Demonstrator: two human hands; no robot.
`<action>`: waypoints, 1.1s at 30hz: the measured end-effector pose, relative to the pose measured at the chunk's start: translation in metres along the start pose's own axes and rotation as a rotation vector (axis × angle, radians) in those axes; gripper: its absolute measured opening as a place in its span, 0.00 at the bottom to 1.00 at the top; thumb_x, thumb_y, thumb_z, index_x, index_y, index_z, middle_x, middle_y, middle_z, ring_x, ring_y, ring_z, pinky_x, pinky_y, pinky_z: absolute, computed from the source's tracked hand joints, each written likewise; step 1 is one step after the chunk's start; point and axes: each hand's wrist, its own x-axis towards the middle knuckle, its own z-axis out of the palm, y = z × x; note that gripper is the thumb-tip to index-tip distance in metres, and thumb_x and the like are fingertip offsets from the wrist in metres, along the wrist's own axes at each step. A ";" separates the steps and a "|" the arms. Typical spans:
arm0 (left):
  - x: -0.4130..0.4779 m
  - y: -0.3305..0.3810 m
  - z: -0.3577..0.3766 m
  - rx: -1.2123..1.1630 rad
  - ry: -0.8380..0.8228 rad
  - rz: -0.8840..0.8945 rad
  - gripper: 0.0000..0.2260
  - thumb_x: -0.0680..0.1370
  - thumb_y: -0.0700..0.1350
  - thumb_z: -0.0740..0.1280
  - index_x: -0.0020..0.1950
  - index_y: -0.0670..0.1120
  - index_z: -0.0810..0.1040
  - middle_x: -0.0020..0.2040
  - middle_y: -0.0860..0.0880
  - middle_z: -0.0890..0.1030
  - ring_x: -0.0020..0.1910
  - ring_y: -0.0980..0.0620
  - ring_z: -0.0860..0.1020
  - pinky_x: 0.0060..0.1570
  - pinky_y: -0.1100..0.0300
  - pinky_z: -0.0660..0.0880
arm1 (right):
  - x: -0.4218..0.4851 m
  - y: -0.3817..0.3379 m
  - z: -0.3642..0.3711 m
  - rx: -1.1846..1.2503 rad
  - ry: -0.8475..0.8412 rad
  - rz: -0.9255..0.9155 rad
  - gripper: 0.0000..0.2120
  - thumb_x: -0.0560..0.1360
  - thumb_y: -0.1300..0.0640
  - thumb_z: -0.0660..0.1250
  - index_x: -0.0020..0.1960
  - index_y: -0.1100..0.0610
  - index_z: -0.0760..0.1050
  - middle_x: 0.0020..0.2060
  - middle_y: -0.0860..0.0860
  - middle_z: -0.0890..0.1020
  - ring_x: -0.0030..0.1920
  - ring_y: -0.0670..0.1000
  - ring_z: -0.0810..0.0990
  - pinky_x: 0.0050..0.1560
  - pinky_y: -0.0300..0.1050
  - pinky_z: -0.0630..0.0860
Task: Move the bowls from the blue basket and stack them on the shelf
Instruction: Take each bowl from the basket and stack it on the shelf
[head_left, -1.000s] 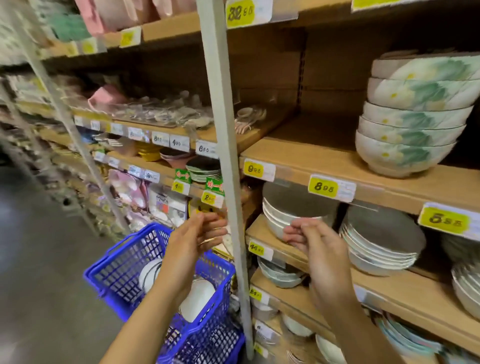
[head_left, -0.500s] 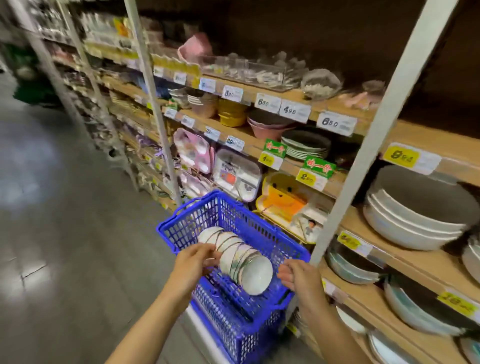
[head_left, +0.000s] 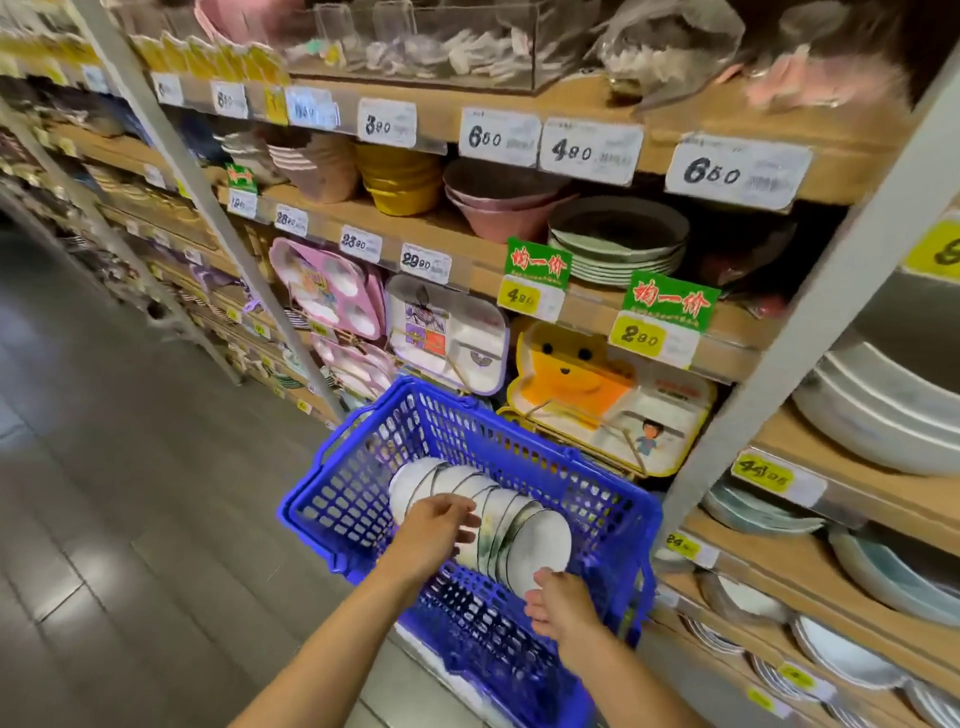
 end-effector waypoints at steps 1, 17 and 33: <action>0.012 0.005 0.001 0.034 -0.020 0.004 0.10 0.83 0.41 0.57 0.53 0.42 0.77 0.48 0.44 0.82 0.42 0.49 0.78 0.42 0.56 0.71 | 0.006 -0.003 0.001 0.017 -0.005 0.038 0.09 0.80 0.63 0.56 0.41 0.59 0.69 0.27 0.56 0.64 0.24 0.50 0.65 0.22 0.36 0.60; 0.166 0.034 0.060 0.755 -0.552 0.241 0.08 0.81 0.39 0.59 0.53 0.46 0.77 0.37 0.48 0.75 0.33 0.52 0.73 0.29 0.67 0.65 | 0.073 0.005 0.023 0.218 0.204 0.280 0.10 0.79 0.59 0.60 0.39 0.59 0.68 0.33 0.53 0.67 0.29 0.50 0.65 0.26 0.39 0.63; 0.252 -0.068 0.134 1.456 -0.814 0.665 0.23 0.79 0.39 0.60 0.75 0.48 0.65 0.65 0.39 0.76 0.63 0.37 0.75 0.58 0.48 0.73 | 0.181 0.068 0.065 0.670 0.464 0.395 0.13 0.78 0.64 0.60 0.62 0.66 0.71 0.51 0.66 0.78 0.50 0.63 0.80 0.52 0.59 0.78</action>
